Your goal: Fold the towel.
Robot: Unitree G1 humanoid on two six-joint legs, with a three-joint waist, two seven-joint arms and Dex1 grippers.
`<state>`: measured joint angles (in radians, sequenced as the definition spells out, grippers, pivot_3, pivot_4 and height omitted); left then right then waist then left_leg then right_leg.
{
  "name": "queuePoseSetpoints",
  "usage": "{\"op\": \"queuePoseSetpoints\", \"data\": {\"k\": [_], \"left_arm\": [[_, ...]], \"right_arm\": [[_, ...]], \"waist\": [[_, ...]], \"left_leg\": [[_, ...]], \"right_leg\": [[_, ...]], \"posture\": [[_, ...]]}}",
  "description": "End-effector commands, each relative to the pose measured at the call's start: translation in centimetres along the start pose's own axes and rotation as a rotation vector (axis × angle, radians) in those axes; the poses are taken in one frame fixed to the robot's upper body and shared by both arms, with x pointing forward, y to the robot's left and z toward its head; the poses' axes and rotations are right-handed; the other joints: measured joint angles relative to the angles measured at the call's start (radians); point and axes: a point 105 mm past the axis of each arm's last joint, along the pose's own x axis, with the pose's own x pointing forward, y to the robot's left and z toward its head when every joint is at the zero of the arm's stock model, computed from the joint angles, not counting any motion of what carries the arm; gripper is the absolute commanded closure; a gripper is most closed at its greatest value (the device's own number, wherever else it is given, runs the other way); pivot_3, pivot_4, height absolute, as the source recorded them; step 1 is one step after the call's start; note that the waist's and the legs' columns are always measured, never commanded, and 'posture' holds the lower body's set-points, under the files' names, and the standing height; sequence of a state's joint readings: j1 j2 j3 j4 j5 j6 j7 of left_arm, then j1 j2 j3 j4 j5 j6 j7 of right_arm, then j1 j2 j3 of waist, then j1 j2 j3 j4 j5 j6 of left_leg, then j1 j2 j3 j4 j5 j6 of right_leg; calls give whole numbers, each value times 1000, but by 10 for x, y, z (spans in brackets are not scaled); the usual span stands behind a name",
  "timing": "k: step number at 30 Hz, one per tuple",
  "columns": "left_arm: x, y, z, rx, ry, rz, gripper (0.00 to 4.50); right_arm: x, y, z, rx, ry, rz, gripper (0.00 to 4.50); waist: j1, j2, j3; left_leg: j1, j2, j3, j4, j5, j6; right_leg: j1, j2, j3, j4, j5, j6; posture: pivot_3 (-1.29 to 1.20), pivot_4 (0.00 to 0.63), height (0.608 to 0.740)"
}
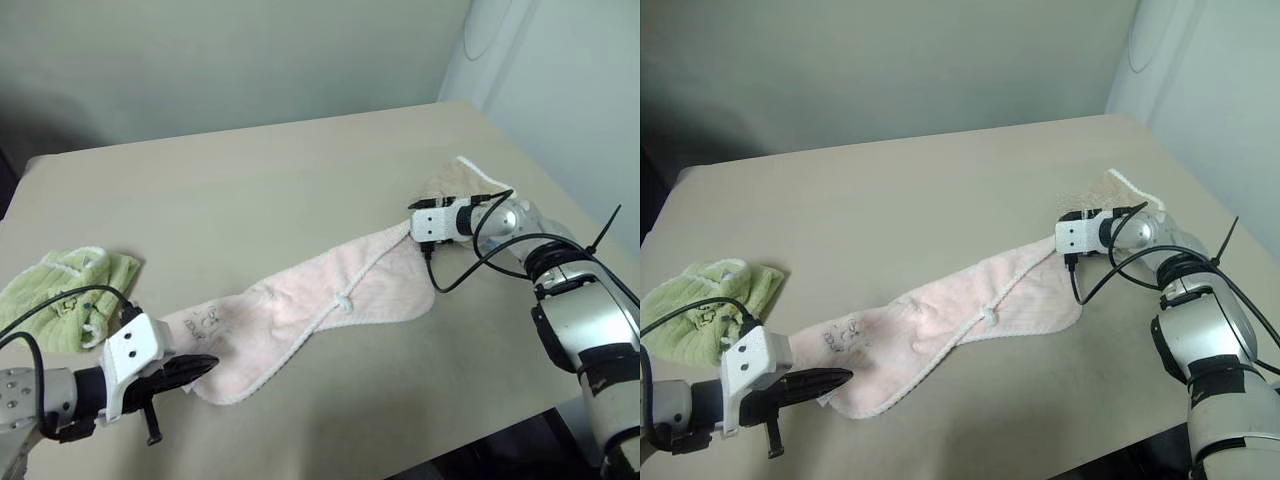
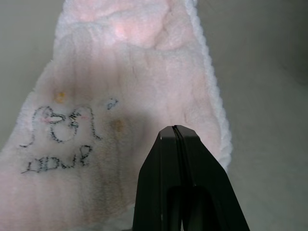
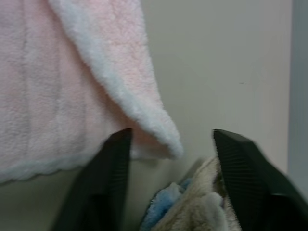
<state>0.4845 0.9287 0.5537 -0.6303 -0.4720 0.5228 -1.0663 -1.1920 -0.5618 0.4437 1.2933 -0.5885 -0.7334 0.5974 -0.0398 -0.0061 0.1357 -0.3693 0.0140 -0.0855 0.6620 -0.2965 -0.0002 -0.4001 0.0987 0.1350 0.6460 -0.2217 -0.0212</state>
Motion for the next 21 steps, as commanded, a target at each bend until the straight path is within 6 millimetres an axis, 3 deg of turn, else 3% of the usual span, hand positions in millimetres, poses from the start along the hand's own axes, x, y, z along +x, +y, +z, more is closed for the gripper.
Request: {"op": "queuePoseSetpoints", "data": {"k": [1,4,5,16,18,21], "left_arm": [[-2,2,5,34,-7,12,4500],[-2,2,5,38,-7,9,4500],[-2,3,5,39,-2,7,4500],[-7,10,6,108,50,-43,4500],[-8,2,6,96,61,-129,4123],[-8,-5,7,109,81,-210,3190]], "right_arm": [[-6,-14,1,-30,-2,-46,3136],[-7,-13,0,-26,-6,-43,4268],[-7,-14,0,-24,-5,-45,4453],[-7,-14,-1,19,-15,-83,4453],[-7,-14,-2,28,-13,-90,4500],[-7,-13,-3,36,-8,-97,4500]], "waist": [[0,0,0],[0,0,0],[0,0,0],[0,0,0],[0,0,0],[0,0,0]], "left_leg": [[0,0,0,0,0,0],[0,0,0,0,0,0],[0,0,0,0,0,0],[0,0,0,0,0,0],[0,0,0,0,0,0],[-1,0,0,0,0,0]], "right_leg": [[0,0,0,0,0,0],[0,0,0,0,0,0],[0,0,0,0,0,0],[0,0,0,0,0,0],[0,0,0,0,0,0],[-1,0,0,0,0,0]], "posture": [[0,150,740],[0,150,740],[0,150,740],[0,150,740],[0,150,740],[0,150,740]]}}
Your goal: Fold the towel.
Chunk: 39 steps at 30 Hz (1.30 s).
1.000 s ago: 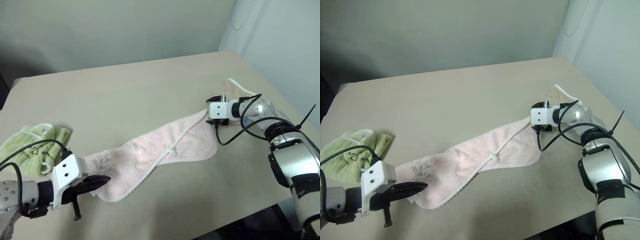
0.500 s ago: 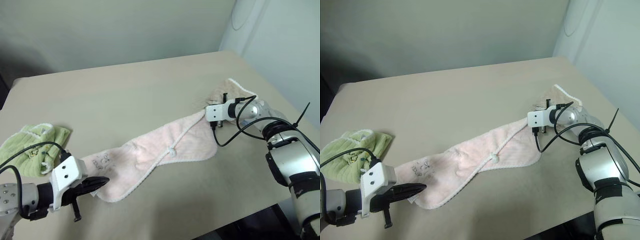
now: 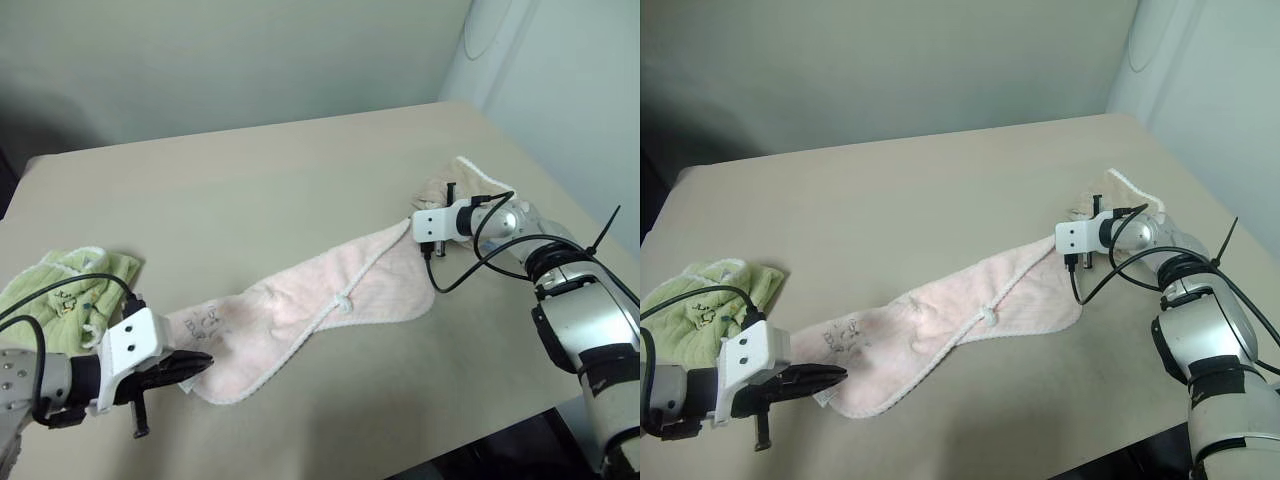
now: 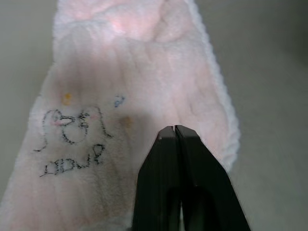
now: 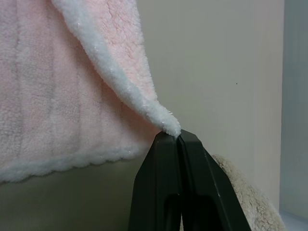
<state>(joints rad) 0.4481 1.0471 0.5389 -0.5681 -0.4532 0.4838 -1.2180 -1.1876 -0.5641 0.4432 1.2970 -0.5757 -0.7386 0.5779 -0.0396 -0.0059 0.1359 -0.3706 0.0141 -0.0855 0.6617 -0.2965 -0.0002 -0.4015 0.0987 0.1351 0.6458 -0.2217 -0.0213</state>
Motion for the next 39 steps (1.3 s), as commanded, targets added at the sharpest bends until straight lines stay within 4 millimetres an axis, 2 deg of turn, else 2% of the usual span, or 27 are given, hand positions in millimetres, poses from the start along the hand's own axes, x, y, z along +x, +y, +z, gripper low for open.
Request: {"op": "queuePoseSetpoints", "data": {"k": [1,2,5,8,9,17,27,29,33,39], "left_arm": [[-1,-7,6,39,6,-79,2799],[-1,-7,8,45,8,-98,2522],[1,-4,13,73,9,-141,1295],[8,-2,19,111,4,-174,270],[12,0,20,136,7,-172,52],[35,1,26,189,-15,-319,52],[42,29,24,247,30,-374,52],[42,27,22,251,47,-397,52],[42,10,15,257,86,-475,52],[48,6,2,266,139,-480,52]], "right_arm": [[-6,-13,-2,27,-3,-74,4500],[-6,-13,-2,29,-4,-76,4500],[-4,-14,-1,35,0,-79,4500],[-2,-15,-1,42,5,-85,4500],[-2,-17,0,48,3,-92,4500],[3,-25,0,109,28,-142,4500],[14,-38,8,155,54,-187,4500],[15,-39,11,155,45,-193,4500],[15,-38,13,151,28,-191,4500],[16,-41,16,152,20,-202,4500]], "waist": [[0,0,0],[0,0,0],[2,0,0],[3,0,0],[3,0,0],[2,0,0],[1,0,0],[0,0,0],[-2,0,0],[-2,0,0]], "left_leg": [[-1,0,0,0,0,0],[-2,0,0,0,0,0],[-4,0,-1,1,0,0],[-5,0,-2,1,0,0],[-5,0,-1,1,0,0],[-12,0,-2,1,1,-1],[-15,0,-2,0,1,-2],[-16,0,-2,0,1,-2],[-20,0,-3,0,2,-3],[-21,0,-3,0,3,-5]], "right_leg": [[-1,0,0,0,0,0],[-2,0,0,0,0,0],[-4,0,-1,0,0,0],[-4,0,-1,0,0,-1],[-5,0,-1,0,0,-1],[-13,0,-2,1,1,-1],[-17,0,-2,2,1,-1],[-17,0,-2,2,1,-1],[-21,0,-2,1,1,-1],[-23,0,-2,1,1,-1]], "posture": [[0,150,740],[0,150,740],[0,150,740],[0,150,740],[0,150,740],[0,150,740],[0,150,740],[0,150,740],[0,150,740],[0,150,740]]}}
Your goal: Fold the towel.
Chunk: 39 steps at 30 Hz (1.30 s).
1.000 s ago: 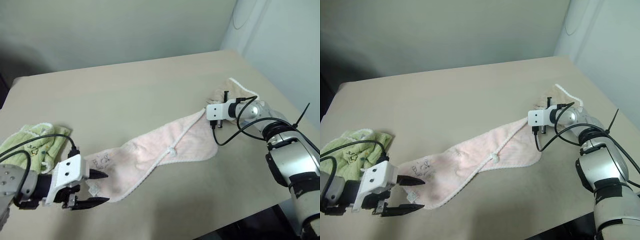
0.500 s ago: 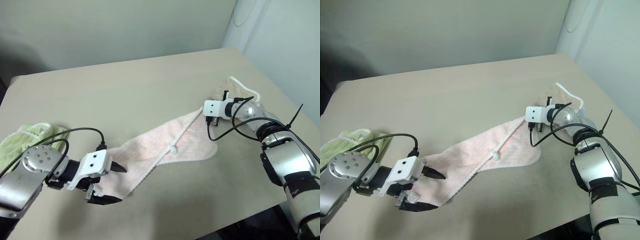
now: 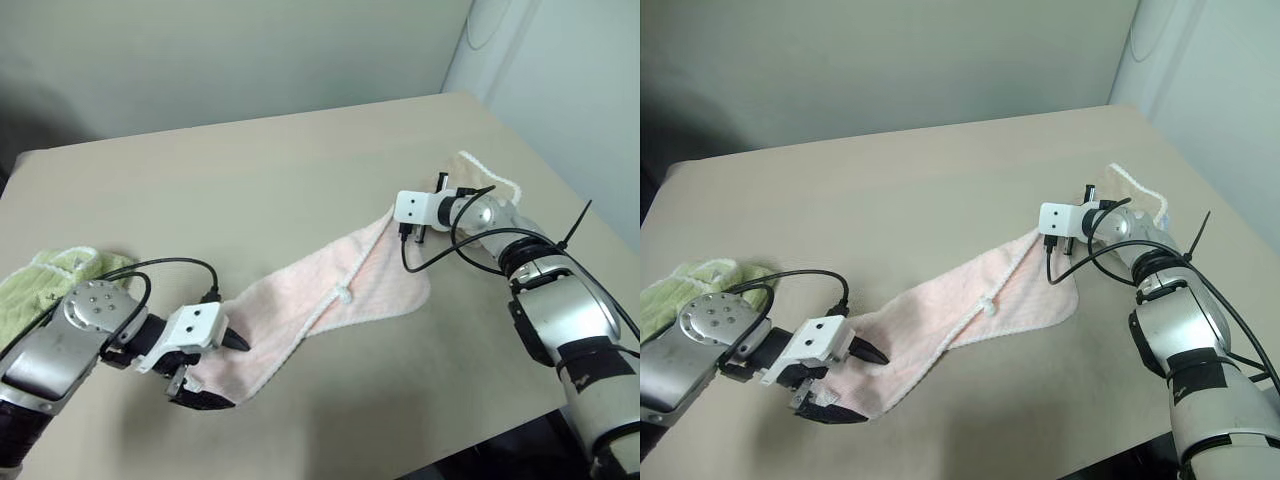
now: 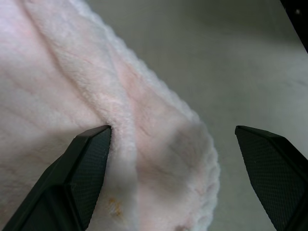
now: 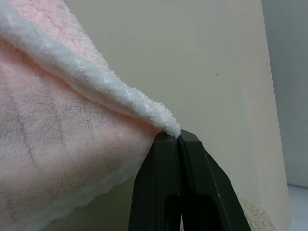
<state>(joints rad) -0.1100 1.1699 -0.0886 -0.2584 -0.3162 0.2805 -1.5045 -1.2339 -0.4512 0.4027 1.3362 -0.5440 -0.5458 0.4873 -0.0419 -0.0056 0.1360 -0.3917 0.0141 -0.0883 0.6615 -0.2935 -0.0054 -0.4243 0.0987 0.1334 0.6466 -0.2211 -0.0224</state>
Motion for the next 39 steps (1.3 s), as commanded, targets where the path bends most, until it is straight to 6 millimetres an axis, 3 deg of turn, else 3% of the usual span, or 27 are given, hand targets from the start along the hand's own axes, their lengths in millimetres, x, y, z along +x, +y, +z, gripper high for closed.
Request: {"op": "queuePoseSetpoints", "data": {"k": [1,7,13,18,21,25,32,39], "left_arm": [[6,-5,-3,20,30,-26,52],[10,-9,-7,3,28,-35,52],[-18,6,4,12,-12,93,52],[-29,-8,26,32,-80,44,52],[-27,-22,32,50,-72,-16,52],[-14,-27,25,57,-21,-52,52],[6,-19,2,52,55,-40,52],[16,-9,-8,58,62,15,52]], "right_arm": [[-4,-20,8,10,-39,-73,4500],[-4,-18,11,6,-55,-66,4500],[-4,-14,9,8,-56,-60,4500],[-4,-12,7,10,-53,-54,4500],[-4,-11,6,11,-53,-51,4500],[-2,-10,10,13,-64,-48,4500],[-1,-9,12,15,-73,-47,4500],[-3,-9,11,13,-78,-47,4500]], "waist": [[0,0,0],[-1,0,0],[-1,0,0],[-1,0,0],[-2,0,0],[-1,0,0],[-1,0,0],[3,3,-2]], "left_leg": [[0,0,0,0,-1,1],[1,0,0,1,-1,1],[1,0,0,2,0,1],[1,0,0,2,0,1],[0,0,0,2,0,0],[1,0,0,2,0,0],[1,0,-1,3,0,0],[1,0,-1,4,0,0]], "right_leg": [[0,0,0,0,0,0],[0,0,0,3,0,0],[0,0,0,4,0,0],[0,0,0,4,0,0],[0,0,0,3,0,0],[0,0,-1,3,0,0],[-1,0,-1,8,0,-1],[-1,0,-1,8,0,-1]], "posture": [[0,150,740],[0,150,740],[0,150,740],[0,150,740],[0,150,740],[0,150,740],[0,150,740],[0,150,740]]}}
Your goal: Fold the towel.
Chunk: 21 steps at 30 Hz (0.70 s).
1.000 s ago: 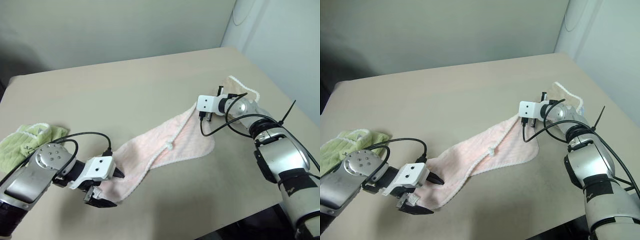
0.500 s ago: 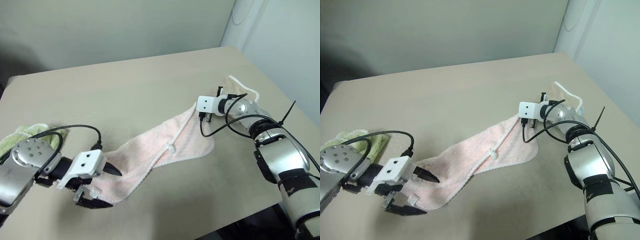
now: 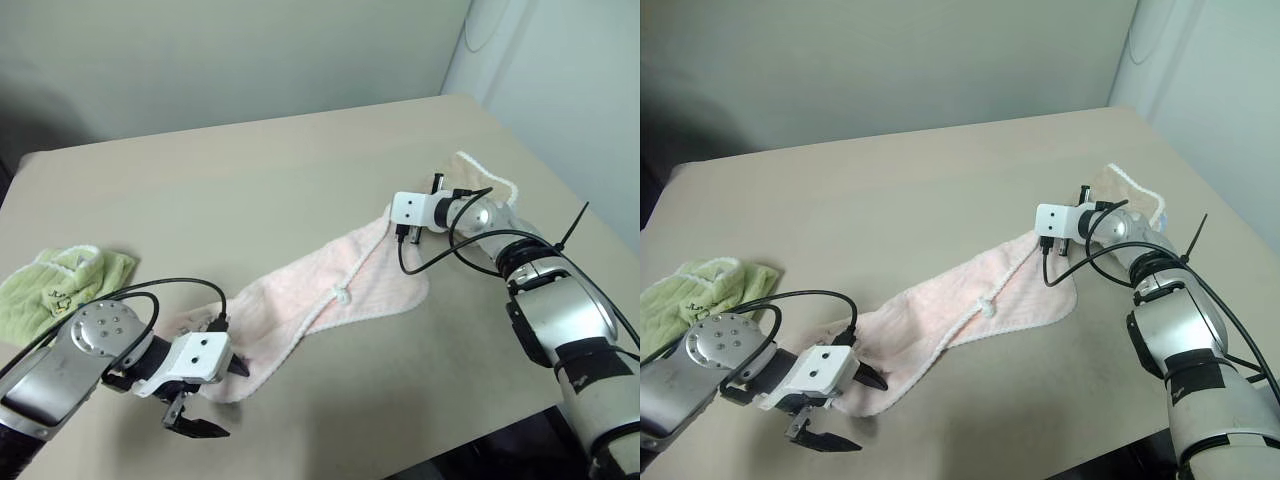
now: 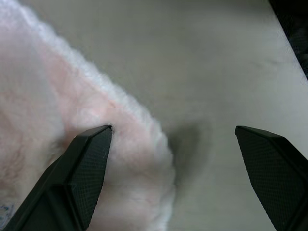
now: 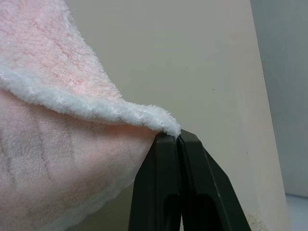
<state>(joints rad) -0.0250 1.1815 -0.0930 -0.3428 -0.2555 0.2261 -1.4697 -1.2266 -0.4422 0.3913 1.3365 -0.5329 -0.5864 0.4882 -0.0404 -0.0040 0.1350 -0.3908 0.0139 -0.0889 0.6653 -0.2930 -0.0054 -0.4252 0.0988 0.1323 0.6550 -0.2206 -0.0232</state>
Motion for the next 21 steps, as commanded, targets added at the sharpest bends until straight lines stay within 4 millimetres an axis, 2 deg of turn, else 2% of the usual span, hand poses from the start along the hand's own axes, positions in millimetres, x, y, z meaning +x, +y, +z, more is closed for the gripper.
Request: {"op": "queuePoseSetpoints", "data": {"k": [1,4,11,17,20,21], "left_arm": [[2,5,-2,-20,-14,37,52],[-2,3,4,-19,-36,37,52],[-2,8,1,11,-9,90,52],[7,13,-15,50,83,125,52],[10,12,-17,45,85,122,600],[10,12,-17,44,84,123,913]], "right_arm": [[-4,-11,3,9,-29,-43,4500],[-5,-10,3,8,-30,-40,4500],[-2,-6,5,9,-41,-27,4500],[-1,-6,7,9,-48,-22,4500],[-1,-4,8,9,-50,-16,4500],[-1,-4,8,9,-51,-15,4500]], "waist": [[4,1,-1],[8,1,-1],[8,1,-1],[9,2,-1],[9,4,-2],[9,4,-2]], "left_leg": [[0,0,0,0,0,0],[0,0,0,2,0,0],[0,0,0,1,0,0],[1,0,0,1,0,0],[4,0,0,1,1,1],[5,0,0,1,1,1]], "right_leg": [[0,0,0,0,0,0],[1,0,0,1,0,0],[0,0,0,2,0,0],[1,0,0,2,0,0],[4,0,0,2,0,0],[4,0,0,2,0,0]], "posture": [[0,150,740],[0,150,740],[0,150,740],[0,150,740],[0,150,740],[0,150,740]]}}
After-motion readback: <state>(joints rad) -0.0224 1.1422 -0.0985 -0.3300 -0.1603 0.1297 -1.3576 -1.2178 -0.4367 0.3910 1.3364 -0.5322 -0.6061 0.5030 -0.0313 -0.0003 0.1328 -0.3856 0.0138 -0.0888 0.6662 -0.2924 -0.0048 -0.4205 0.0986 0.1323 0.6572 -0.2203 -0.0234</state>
